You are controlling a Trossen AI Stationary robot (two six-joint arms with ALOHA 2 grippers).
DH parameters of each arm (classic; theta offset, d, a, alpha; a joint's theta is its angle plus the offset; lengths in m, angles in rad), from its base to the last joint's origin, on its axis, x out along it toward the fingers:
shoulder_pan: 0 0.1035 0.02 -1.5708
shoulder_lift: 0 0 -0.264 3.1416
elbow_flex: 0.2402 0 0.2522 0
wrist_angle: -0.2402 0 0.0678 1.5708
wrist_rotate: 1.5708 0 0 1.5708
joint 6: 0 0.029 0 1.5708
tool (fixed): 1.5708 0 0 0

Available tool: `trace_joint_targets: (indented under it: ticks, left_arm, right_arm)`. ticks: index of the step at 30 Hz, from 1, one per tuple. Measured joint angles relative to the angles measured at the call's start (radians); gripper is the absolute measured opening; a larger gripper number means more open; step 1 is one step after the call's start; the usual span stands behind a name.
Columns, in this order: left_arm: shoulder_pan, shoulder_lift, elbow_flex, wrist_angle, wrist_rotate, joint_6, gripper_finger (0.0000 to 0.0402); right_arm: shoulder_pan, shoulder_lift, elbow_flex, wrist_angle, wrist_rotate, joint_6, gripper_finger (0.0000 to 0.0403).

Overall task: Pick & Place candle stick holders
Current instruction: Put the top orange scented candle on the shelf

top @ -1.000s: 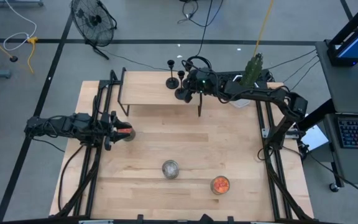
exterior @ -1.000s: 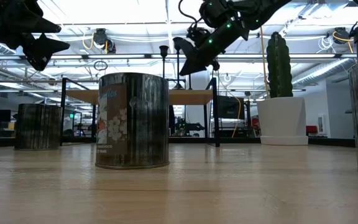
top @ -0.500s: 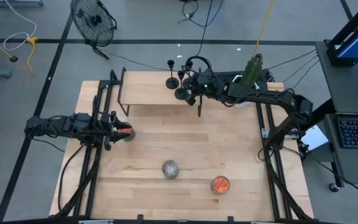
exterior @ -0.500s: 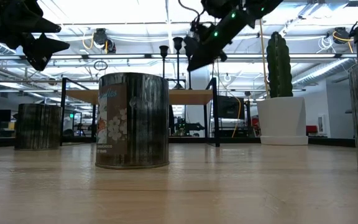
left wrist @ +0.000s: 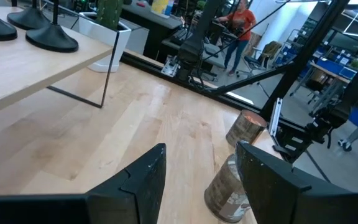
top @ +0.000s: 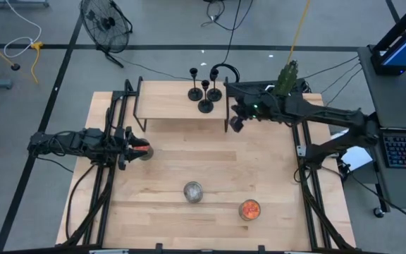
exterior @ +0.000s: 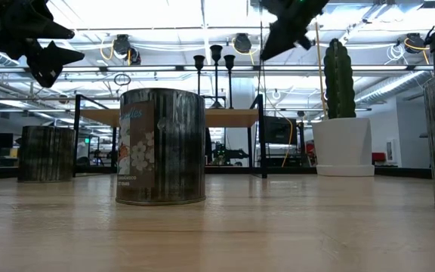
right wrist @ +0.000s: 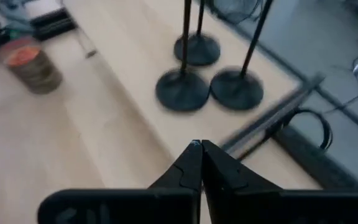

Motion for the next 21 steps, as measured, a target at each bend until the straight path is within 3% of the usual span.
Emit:
trace_joint_targets:
  ticks: [5, 10, 17, 21]
  left_arm:
    - [0.000, 0.000, 0.000, 0.000, 0.000, 0.003, 0.0200]
    - [0.000, 0.000, 0.000, 0.033, -0.006, -0.013, 0.0200]
    - [0.001, 0.000, 0.000, 0.214, -0.008, -0.173, 0.0200]
    - [0.001, 0.014, 0.026, 0.188, -0.009, -0.301, 0.0200]
  right_arm:
    - [0.044, -0.061, -0.018, -0.021, -0.001, 0.056, 0.0000]
    - [0.078, -0.127, -0.138, 0.072, -0.002, 0.125, 0.0000]
    - [0.108, -0.247, -0.407, 0.400, -0.002, 0.240, 0.0000]
    - [0.113, -0.307, -0.550, 0.606, 0.000, 0.262, 0.0000]
